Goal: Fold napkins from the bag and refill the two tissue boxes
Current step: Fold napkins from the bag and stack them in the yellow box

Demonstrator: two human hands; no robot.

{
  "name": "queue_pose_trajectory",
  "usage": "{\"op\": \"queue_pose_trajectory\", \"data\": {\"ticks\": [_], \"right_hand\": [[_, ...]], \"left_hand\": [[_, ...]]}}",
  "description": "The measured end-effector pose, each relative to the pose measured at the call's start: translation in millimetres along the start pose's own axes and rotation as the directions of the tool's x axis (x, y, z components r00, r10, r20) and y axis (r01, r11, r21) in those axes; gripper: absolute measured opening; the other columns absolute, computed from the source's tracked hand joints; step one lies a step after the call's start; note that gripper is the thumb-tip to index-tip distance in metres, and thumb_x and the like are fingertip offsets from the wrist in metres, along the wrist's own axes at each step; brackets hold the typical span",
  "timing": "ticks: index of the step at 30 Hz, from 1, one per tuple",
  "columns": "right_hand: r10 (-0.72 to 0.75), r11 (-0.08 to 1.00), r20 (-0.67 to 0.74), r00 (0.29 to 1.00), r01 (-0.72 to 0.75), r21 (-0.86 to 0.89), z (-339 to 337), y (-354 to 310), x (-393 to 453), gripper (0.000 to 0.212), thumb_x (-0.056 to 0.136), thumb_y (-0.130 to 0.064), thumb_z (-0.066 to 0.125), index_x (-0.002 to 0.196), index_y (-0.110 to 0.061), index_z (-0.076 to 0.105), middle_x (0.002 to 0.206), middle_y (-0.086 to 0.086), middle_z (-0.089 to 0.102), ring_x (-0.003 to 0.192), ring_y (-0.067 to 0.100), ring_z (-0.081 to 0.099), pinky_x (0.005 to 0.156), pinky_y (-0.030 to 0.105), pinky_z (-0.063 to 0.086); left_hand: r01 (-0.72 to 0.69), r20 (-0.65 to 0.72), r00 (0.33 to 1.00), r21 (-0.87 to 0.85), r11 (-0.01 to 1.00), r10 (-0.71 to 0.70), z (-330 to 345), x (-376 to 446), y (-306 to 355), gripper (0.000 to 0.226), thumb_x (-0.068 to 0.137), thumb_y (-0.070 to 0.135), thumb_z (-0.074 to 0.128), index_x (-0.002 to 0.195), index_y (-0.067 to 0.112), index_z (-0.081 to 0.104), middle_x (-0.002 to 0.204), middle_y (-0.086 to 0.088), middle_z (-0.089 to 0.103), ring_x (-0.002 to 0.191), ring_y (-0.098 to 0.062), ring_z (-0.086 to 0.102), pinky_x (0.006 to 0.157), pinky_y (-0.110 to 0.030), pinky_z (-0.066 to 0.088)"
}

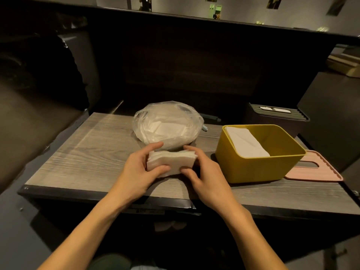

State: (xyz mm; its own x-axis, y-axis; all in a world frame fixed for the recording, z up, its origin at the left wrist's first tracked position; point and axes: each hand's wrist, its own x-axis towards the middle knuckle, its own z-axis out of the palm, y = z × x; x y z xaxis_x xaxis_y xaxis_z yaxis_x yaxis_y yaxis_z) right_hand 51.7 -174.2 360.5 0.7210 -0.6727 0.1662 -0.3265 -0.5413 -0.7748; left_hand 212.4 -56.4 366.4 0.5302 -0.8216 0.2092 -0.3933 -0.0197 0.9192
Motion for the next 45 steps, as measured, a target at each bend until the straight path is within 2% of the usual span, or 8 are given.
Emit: {"op": "queue_pose_trajectory", "data": {"ticks": [6, 13, 21, 25, 29, 33, 40, 45], "right_hand": [[-0.005, 1.0, -0.007, 1.0, 0.005, 0.023, 3.3, 3.8, -1.9, 0.057, 0.101, -0.035, 0.063, 0.151, -0.043, 0.038, 0.136, -0.031, 0.049, 0.127, -0.013, 0.047, 0.102, 0.01, 0.04], [0.002, 0.996, -0.112, 0.994, 0.008, 0.084, 4.5, 1.6, -0.8, 0.039, 0.101, -0.024, 0.066, 0.136, -0.038, 0.055, 0.119, -0.028, 0.06, 0.112, -0.014, 0.056, 0.089, 0.007, 0.047], [0.046, 0.99, -0.008, 0.999, -0.045, 0.134, -0.4, 4.8, -0.8, 0.077, 0.101, -0.018, 0.066, 0.162, -0.039, 0.024, 0.15, -0.019, 0.048, 0.128, -0.01, 0.05, 0.107, 0.013, 0.044], [0.059, 0.987, -0.03, 0.998, -0.054, 0.154, 1.4, 4.3, -1.8, 0.078, 0.102, -0.019, 0.064, 0.163, -0.042, 0.019, 0.151, -0.016, 0.052, 0.138, 0.001, 0.048, 0.115, 0.028, 0.043], [0.009, 0.998, -0.112, 0.994, -0.001, 0.071, -1.4, 6.0, 0.0, 0.045, 0.101, -0.022, 0.066, 0.141, -0.04, 0.056, 0.126, -0.029, 0.061, 0.118, -0.01, 0.056, 0.098, 0.017, 0.052], [-0.014, 0.999, -0.12, 0.993, 0.017, 0.031, -0.2, 6.4, 1.3, 0.031, 0.103, -0.023, 0.062, 0.131, -0.036, 0.066, 0.11, -0.035, 0.061, 0.108, -0.019, 0.054, 0.088, 0.004, 0.044], [-0.087, 0.996, -0.114, 0.99, 0.084, -0.029, -5.6, -9.7, -3.6, 0.028, 0.102, -0.024, 0.064, 0.128, -0.034, 0.069, 0.107, -0.031, 0.064, 0.108, -0.014, 0.057, 0.09, 0.01, 0.047], [-0.151, 0.987, -0.062, 0.987, 0.146, -0.071, -45.4, -39.0, -6.0, 0.03, 0.1, -0.026, 0.066, 0.129, -0.033, 0.06, 0.109, -0.028, 0.057, 0.105, -0.014, 0.055, 0.082, 0.006, 0.05]], "left_hand": [[-0.031, 0.069, 0.997, 0.053, 0.998, 0.027, -1.0, 6.6, -4.8, 0.085, 0.074, 0.023, 0.089, 0.146, 0.028, 0.044, 0.116, 0.019, 0.069, 0.108, 0.017, 0.059, 0.089, -0.001, 0.043], [-0.051, -0.046, 0.997, 0.165, 0.985, 0.06, -3.2, 7.1, -13.3, 0.079, 0.072, 0.022, 0.091, 0.138, 0.035, 0.05, 0.109, 0.018, 0.063, 0.1, 0.016, 0.059, 0.083, -0.001, 0.045], [-0.06, 0.091, 0.995, 0.129, 0.99, 0.048, -0.9, 11.4, -8.8, 0.091, 0.075, 0.018, 0.089, 0.148, 0.034, 0.037, 0.106, 0.024, 0.074, 0.105, 0.018, 0.059, 0.088, 0.002, 0.038], [-0.071, 0.113, 0.992, 0.145, 0.987, 0.055, 0.8, 13.7, -6.5, 0.086, 0.078, 0.014, 0.087, 0.142, 0.036, 0.035, 0.102, 0.042, 0.068, 0.104, 0.024, 0.056, 0.087, 0.006, 0.032], [0.006, 0.014, 1.0, 0.134, 0.991, -0.008, -10.0, 13.6, -14.1, 0.077, 0.076, 0.015, 0.089, 0.139, 0.035, 0.049, 0.108, 0.016, 0.07, 0.099, 0.016, 0.063, 0.084, -0.002, 0.047], [0.068, -0.036, 0.997, 0.091, 0.994, -0.065, -16.8, 11.7, -15.9, 0.067, 0.076, 0.014, 0.087, 0.131, 0.034, 0.056, 0.108, 0.018, 0.068, 0.097, 0.016, 0.065, 0.082, -0.004, 0.05], [0.058, 0.055, 0.996, 0.122, 0.991, -0.065, -17.5, 12.2, -5.3, 0.049, 0.086, 0.013, 0.079, 0.131, 0.022, 0.064, 0.105, 0.01, 0.075, 0.096, 0.002, 0.071, 0.084, -0.016, 0.057], [-0.015, 0.252, 0.967, 0.154, 0.988, -0.025, -30.0, 30.6, 47.1, 0.026, 0.092, 0.017, 0.071, 0.112, 0.033, 0.067, 0.099, 0.013, 0.075, 0.094, -0.003, 0.071, 0.074, -0.02, 0.056]]}}
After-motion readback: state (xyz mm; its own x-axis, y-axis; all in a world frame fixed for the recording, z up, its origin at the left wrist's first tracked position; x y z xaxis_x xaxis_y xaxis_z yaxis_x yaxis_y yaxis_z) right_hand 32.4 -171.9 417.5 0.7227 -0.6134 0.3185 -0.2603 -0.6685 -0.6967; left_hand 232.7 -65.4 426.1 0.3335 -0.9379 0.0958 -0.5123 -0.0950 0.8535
